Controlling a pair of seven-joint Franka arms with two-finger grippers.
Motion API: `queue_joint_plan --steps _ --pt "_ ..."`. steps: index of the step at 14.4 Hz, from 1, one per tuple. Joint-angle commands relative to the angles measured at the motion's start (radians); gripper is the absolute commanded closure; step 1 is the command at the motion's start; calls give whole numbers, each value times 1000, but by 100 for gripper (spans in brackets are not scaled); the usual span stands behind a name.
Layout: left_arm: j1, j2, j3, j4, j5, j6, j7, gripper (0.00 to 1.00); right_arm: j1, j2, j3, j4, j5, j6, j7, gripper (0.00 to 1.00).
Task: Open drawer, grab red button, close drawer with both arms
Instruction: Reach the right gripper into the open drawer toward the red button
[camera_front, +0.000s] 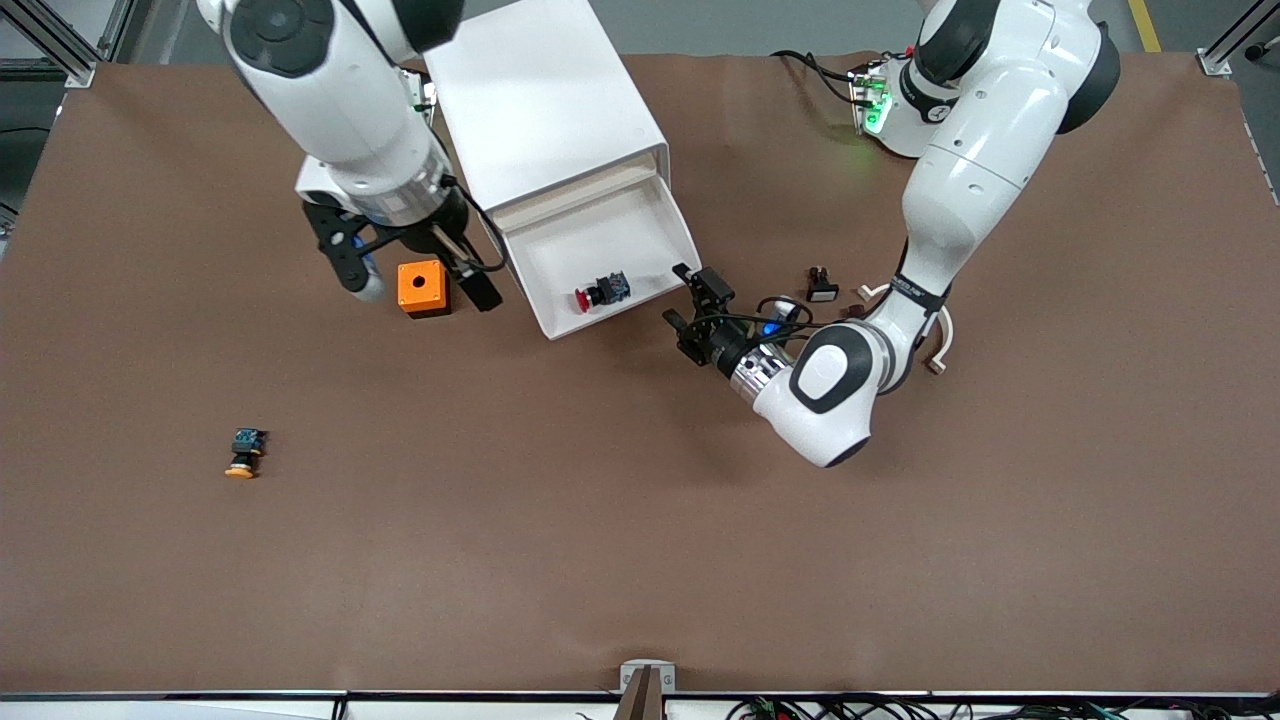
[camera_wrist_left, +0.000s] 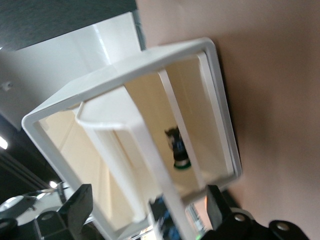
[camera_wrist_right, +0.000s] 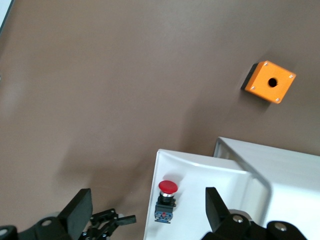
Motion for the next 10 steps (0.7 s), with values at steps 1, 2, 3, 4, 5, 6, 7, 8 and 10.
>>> queue_joint_plan --steps 1,2,3,4,5,6,7,8,10 --pt "25 -2 4 71 -16 -11 138 0 59 48 -9 6 -43 37 63 0" --pt "31 -3 4 88 -9 -11 187 0 78 65 -9 5 -55 49 80 0" --pt "39 -6 11 96 -7 -11 236 0 92 82 -11 2 -63 63 98 0" --pt "39 -11 30 99 -4 -11 293 0 108 98 -11 -8 -67 83 112 0" --pt "29 -12 60 106 11 -10 351 0 124 110 -11 -18 -70 98 130 0" --pt "19 -16 77 128 42 -10 414 0 144 122 -11 -26 -89 111 156 0" --pt "15 -17 79 136 71 -2 462 0 162 130 -11 -37 -115 112 178 0" --pt "15 -35 79 142 108 15 518 0 184 131 -9 -55 -138 123 196 0" --pt "12 -74 73 142 197 65 632 0 208 130 -11 -99 -156 160 226 0"
